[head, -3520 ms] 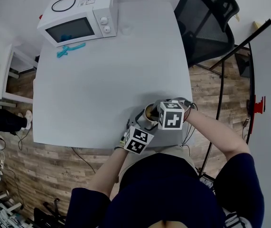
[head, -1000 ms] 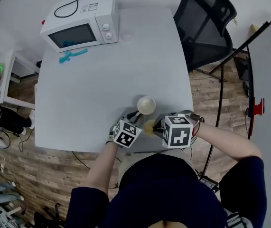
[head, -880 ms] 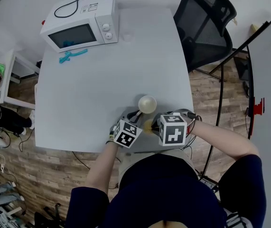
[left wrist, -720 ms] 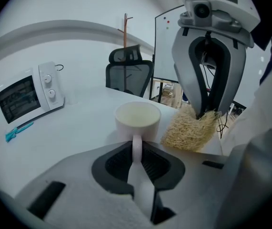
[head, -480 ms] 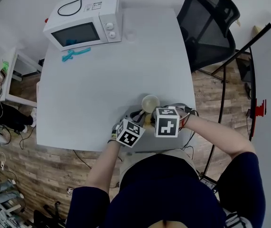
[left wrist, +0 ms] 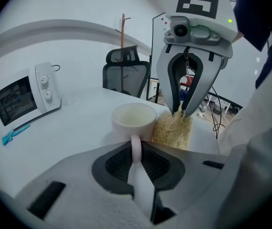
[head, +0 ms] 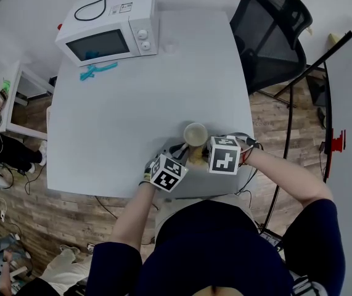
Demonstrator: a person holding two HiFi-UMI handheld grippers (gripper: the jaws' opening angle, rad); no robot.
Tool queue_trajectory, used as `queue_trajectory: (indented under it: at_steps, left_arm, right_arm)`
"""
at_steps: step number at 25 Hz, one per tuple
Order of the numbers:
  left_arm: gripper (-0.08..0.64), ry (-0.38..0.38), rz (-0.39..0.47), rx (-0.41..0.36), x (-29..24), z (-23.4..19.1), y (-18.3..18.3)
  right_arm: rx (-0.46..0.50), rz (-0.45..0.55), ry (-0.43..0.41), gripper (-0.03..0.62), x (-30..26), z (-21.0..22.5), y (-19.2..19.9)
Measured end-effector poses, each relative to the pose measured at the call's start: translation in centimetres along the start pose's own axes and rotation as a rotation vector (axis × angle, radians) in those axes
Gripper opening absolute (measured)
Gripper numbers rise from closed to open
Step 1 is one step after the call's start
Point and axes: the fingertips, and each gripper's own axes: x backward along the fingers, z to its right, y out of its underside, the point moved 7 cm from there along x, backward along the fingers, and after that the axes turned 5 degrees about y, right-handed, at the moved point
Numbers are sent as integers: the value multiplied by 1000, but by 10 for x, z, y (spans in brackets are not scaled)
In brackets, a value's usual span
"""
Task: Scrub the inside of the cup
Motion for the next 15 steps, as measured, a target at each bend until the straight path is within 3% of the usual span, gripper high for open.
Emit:
queue_trajectory:
  at_steps: [15]
  left_arm:
    - [57, 21, -27, -31, 1, -3, 4]
  right_arm:
    - [-83, -70, 84, 37, 9, 47, 33]
